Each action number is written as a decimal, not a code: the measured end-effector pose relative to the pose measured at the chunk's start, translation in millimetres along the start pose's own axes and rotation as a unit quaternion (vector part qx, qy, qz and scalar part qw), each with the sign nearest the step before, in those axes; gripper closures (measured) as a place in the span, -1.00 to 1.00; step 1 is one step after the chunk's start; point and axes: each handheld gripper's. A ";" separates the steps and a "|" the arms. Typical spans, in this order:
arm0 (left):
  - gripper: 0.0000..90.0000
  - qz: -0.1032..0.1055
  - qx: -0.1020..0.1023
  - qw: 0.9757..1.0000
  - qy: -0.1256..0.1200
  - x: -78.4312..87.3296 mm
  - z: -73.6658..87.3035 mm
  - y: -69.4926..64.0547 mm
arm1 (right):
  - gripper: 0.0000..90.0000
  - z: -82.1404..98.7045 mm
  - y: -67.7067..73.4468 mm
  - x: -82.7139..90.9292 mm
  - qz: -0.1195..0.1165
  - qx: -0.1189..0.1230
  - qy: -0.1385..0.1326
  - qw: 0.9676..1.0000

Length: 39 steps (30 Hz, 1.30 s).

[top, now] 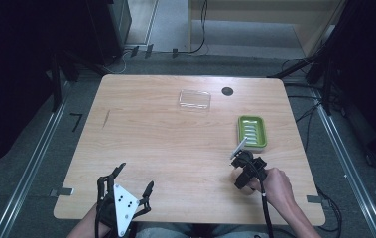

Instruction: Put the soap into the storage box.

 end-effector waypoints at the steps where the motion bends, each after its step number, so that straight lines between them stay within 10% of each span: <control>1: -0.69 0.000 0.000 1.000 0.000 0.0 0.0 0.0 | -0.26 0.4 -0.9 0.6 0.001 0.000 -0.002 1.000; 39: -0.69 0.001 -0.003 1.000 0.000 -0.2 0.0 -0.6 | -0.26 14.8 -33.5 18.0 0.014 -0.037 -0.008 0.999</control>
Point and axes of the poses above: each handheld gripper's, and its own axes: x roughly backward along the jaws, z roughly out of its underside, y roughly to its left, and after that the axes turned 9 degrees about x, right-handed
